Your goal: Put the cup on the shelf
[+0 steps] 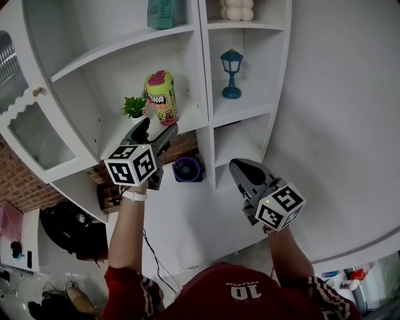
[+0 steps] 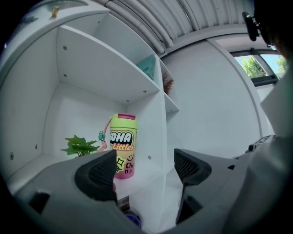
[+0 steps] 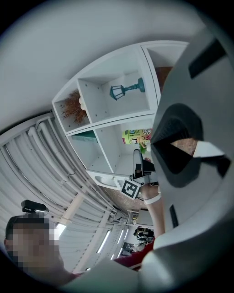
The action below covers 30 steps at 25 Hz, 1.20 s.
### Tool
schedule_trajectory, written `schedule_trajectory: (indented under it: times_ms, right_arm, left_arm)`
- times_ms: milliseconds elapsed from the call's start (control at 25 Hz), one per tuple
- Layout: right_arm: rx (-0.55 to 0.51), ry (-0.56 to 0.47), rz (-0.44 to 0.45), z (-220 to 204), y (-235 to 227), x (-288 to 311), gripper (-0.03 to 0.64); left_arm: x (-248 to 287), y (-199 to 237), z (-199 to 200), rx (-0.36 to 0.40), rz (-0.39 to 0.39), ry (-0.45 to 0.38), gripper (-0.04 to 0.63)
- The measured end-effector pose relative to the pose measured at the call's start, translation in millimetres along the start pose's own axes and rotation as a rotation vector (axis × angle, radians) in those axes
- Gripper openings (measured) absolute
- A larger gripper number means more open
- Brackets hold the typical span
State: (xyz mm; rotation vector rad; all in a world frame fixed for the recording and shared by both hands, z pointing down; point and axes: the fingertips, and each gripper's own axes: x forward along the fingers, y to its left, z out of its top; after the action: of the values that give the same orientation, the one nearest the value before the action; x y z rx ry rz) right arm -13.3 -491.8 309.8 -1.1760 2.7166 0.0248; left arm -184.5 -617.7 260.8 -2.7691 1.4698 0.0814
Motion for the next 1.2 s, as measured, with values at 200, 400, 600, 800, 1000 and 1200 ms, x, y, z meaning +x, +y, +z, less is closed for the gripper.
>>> schedule_trajectory:
  times_ms: [200,400,600,800,1000,1200]
  right_arm:
    - [0.005,0.017,0.033,0,13,-19,0.005]
    - [0.014,0.010,0.057,7,21,-47,0.005]
    - [0.007,-0.016,0.077,20,30,-86,0.005]
    - [0.019,-0.014,0.112,16,43,-130,0.005]
    - [0.070,-0.014,0.148,12,63,-184,0.005]
    - [0.102,-0.012,0.153,3,73,-235,0.005]
  left_arm:
    - [-28,-17,-6,-0.006,0.043,-0.004,0.387]
    - [-69,-50,-11,0.014,0.087,-0.023,0.387]
    - [-117,-94,-15,0.063,0.144,-0.051,0.387]
    - [-161,-139,-37,0.039,0.183,-0.044,0.387]
    - [-206,-195,-60,0.018,0.199,-0.029,0.387]
    - [-247,-252,-80,0.014,0.239,-0.026,0.387]
